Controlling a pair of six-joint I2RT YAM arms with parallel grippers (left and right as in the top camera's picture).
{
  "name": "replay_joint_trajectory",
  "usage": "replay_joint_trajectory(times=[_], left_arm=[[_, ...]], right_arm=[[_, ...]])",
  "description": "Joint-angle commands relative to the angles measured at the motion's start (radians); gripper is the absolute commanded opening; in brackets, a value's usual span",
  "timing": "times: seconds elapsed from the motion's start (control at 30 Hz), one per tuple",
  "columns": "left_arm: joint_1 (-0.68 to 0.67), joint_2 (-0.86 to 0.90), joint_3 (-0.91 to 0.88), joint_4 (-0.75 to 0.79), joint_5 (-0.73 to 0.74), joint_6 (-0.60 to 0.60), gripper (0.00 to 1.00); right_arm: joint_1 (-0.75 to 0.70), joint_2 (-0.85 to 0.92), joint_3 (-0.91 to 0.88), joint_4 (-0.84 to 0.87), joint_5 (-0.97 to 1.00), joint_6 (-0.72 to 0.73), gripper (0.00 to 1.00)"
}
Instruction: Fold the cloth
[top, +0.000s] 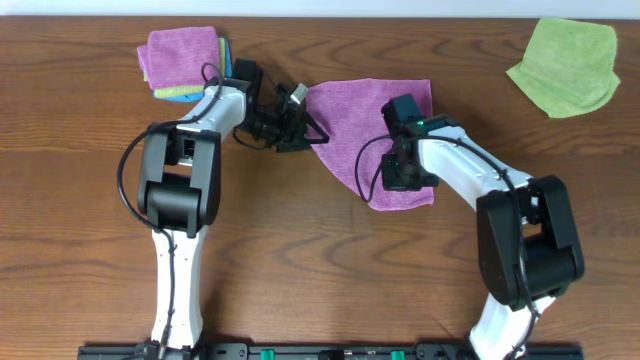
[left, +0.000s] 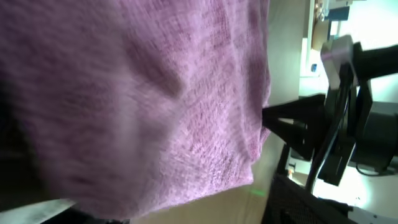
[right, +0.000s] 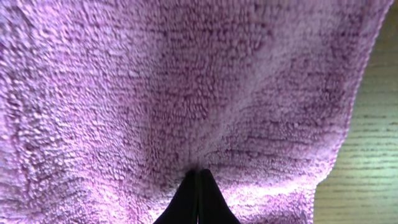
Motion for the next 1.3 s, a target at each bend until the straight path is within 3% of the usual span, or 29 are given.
replay_joint_trajectory(times=[0.0, 0.5, 0.63, 0.83, 0.93, 1.0, 1.27], left_arm=[[-0.020, 0.051, -0.013, -0.027, -0.057, 0.044, 0.71], [-0.074, 0.051, -0.013, -0.010, -0.009, 0.053, 0.70], [-0.076, 0.048, -0.012, 0.041, -0.004, -0.010, 0.70], [-0.076, 0.005, 0.007, 0.071, -0.006, -0.029, 0.47], [-0.076, -0.017, 0.019, 0.085, -0.014, -0.038, 0.14], [-0.076, -0.026, 0.019, 0.101, -0.013, -0.068, 0.06], [-0.076, -0.059, 0.059, 0.116, -0.017, -0.171, 0.06]], right_arm=[[-0.008, -0.027, -0.008, 0.007, 0.014, -0.012, 0.02], [-0.008, -0.027, -0.003, 0.022, 0.014, -0.012, 0.01], [-0.008, -0.027, 0.005, 0.021, 0.014, -0.013, 0.01], [-0.008, -0.027, 0.005, 0.023, 0.014, -0.012, 0.01], [-0.008, -0.027, 0.005, 0.021, 0.014, -0.012, 0.01], [-0.008, -0.027, 0.005, 0.021, 0.014, -0.012, 0.01], [-0.008, -0.027, 0.005, 0.017, 0.014, -0.012, 0.01]])
